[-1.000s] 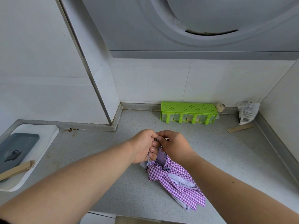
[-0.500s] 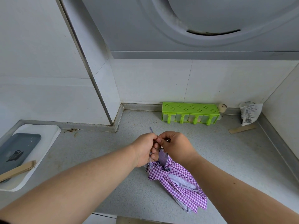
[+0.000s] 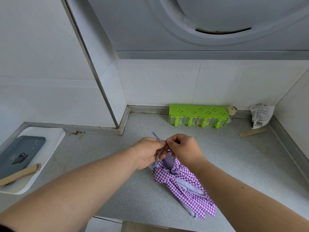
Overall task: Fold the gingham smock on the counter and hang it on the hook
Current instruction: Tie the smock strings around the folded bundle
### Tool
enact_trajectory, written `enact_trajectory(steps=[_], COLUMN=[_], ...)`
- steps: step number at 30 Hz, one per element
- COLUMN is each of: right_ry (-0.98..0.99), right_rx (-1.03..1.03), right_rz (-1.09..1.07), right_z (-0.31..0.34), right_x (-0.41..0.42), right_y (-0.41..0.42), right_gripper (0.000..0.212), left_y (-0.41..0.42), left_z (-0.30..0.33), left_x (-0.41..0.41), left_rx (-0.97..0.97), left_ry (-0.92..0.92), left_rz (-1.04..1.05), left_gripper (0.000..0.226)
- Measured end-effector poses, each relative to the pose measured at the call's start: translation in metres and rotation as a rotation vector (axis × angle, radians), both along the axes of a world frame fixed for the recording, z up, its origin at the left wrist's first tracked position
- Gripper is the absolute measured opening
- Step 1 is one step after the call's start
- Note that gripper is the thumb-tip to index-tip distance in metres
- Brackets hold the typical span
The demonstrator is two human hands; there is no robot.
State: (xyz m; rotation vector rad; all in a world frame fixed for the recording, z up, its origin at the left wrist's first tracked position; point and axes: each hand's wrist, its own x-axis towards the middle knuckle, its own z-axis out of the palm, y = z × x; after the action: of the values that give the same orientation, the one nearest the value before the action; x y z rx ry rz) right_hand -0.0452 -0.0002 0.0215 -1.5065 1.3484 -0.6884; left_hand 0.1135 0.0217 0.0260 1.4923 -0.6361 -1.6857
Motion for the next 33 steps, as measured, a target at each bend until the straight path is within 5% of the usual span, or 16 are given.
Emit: enact_trajectory(steps=[7,21,33], right_ry=[0.018,0.317,0.466], right_rx=[-0.021,-0.444,-0.459], right_rz=[-0.006,0.252,0.286], right_z=[-0.005,-0.008,-0.018], right_x=[0.000,-0.014,-0.014], right_y=[-0.005,0.004,-0.001], right_gripper=[0.008,0.019,0.011], left_y=[0.000,-0.005,-0.003], left_z=[-0.004,-0.009,-0.007], left_x=[0.002,0.006,0.010], left_rx=[-0.006,-0.220,-0.216], left_ry=[-0.051,-0.663,-0.658], left_rz=[-0.033,-0.353,-0.456], left_gripper=[0.002,0.013,0.007])
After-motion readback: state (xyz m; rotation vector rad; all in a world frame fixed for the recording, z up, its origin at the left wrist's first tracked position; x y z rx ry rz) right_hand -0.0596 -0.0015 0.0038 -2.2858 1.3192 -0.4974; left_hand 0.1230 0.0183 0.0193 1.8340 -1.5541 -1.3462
